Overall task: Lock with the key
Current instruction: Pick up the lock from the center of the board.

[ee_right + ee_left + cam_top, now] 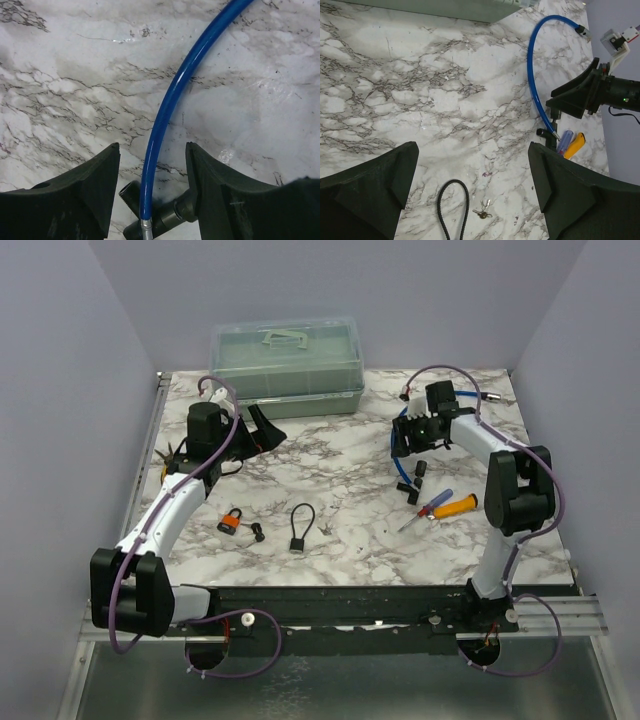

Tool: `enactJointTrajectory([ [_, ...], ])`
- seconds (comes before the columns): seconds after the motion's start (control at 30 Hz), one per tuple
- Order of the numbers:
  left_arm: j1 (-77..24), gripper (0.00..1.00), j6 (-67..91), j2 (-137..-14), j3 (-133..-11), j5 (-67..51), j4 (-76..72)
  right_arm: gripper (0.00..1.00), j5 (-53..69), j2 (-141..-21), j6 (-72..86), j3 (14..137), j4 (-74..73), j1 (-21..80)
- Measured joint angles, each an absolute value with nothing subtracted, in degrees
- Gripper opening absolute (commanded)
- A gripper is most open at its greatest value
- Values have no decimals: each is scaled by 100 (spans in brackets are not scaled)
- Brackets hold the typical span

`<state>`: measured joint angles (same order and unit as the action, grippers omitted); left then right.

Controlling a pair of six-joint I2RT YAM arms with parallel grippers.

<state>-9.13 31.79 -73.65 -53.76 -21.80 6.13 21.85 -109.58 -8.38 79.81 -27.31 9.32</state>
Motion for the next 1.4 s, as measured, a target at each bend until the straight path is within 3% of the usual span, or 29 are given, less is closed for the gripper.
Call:
enactJointTrajectory([
  [0.73, -913, 99, 3142, -7317, -5301, -2130, 587, 47, 2493, -11319, -445, 7669, -2915, 932],
  [0.8, -913, 99, 3142, -7317, -5301, -2128, 587, 40, 2502, -11319, -443, 7662, -2882, 932],
  [1.0, -913, 99, 3138, -7319, -5301, -2137, 587, 1, 2497, -11325, -425, 7575, -2810, 932],
  [1.23, -972, 99, 2915, -7555, -5498, -2405, 620, 0, 2475, -11091, -311, 7570, -2744, 902],
  [1.4, -1203, 99, 2624, -7734, -5955, -2821, 655, 0, 2637, -10239, 10, 7568, -2285, 731],
])
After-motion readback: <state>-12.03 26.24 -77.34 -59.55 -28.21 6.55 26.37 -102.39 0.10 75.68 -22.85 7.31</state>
